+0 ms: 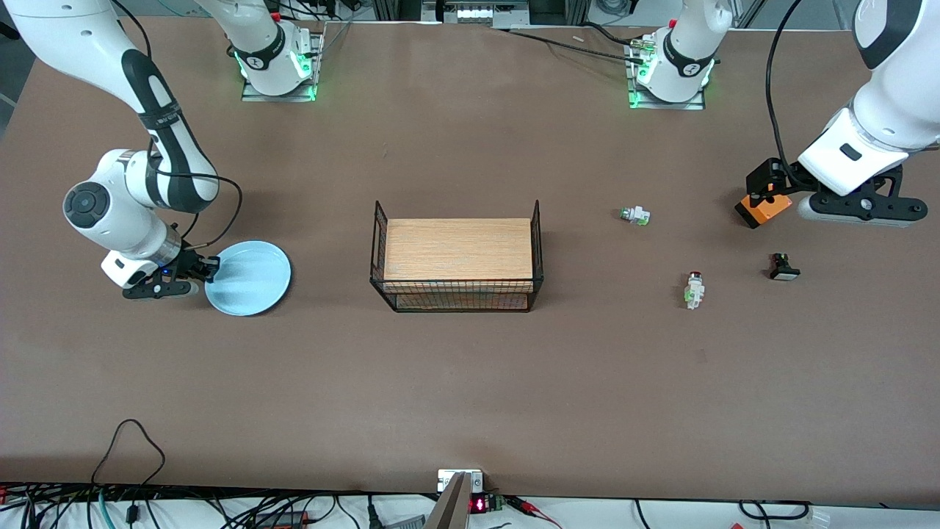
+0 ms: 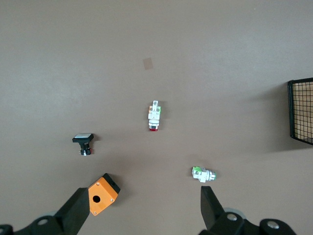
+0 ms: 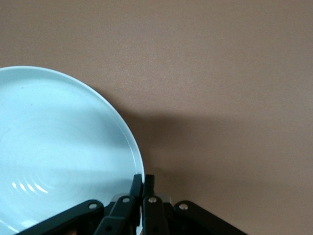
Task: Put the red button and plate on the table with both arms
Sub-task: 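Open the right gripper to release the plate and draw back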
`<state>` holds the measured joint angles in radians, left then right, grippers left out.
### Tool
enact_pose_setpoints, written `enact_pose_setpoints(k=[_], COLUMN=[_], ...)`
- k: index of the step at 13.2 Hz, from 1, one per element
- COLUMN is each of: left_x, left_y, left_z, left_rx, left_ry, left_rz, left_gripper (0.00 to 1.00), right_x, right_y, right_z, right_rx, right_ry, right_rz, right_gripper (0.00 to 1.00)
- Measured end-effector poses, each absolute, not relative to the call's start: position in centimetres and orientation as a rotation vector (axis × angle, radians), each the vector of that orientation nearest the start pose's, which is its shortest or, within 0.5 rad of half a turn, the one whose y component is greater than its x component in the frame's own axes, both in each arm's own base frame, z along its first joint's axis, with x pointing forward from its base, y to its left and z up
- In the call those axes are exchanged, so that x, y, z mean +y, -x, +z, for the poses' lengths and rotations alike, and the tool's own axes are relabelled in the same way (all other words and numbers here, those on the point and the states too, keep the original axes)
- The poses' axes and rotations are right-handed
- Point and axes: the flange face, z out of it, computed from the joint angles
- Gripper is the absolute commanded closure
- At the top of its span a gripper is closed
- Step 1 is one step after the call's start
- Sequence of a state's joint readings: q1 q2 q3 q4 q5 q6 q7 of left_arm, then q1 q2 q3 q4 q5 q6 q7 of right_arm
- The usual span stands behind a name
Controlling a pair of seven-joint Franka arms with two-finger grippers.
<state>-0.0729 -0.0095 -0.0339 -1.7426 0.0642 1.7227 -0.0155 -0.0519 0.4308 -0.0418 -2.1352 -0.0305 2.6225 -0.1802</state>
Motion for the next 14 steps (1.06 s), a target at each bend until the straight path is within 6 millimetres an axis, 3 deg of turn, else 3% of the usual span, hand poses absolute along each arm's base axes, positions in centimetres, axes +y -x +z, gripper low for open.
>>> enact_pose_setpoints(k=[1,2,3,4,5,6,14], left_x=[-5.4,-5.4,-5.4,-5.4,-5.4,-5.4,-5.4], left_y=[-55.6,-55.6,-55.6,-55.6,-55.6,-55.6,-55.6], left_z=[56.1,56.1,56.1,56.1,56.1,56.1,56.1], left_rx=[0.156,0.156,0.156,0.156,0.156,0.156,0.156], left_ry=[3.073,3.073,3.073,3.073,3.073,3.073,3.073], left_rz=[0.010,0.010,0.010,0.010,0.010,0.010,0.011], left_gripper=[0.00,0.00,0.00,0.00,0.00,0.00,0.00], right_x=[-5.3,-5.3,-5.3,-5.2,-5.0,-4.9,-2.8], right_y=[-57.7,-57.7,-57.8,-57.8,-57.8,-57.8,-58.0], right_z=[20.3,20.1,20.0,19.8,19.6,19.5,20.2], right_rx=[-0.190,-0.193,-0.195,-0.197,-0.201,-0.204,-0.301], right_ry=[3.176,3.176,3.176,3.175,3.174,3.173,3.155], right_rz=[-0.091,-0.097,-0.100,-0.101,-0.100,-0.099,-0.092], right_gripper=[1.00,0.91,0.75,0.47,0.27,0.00,0.00])
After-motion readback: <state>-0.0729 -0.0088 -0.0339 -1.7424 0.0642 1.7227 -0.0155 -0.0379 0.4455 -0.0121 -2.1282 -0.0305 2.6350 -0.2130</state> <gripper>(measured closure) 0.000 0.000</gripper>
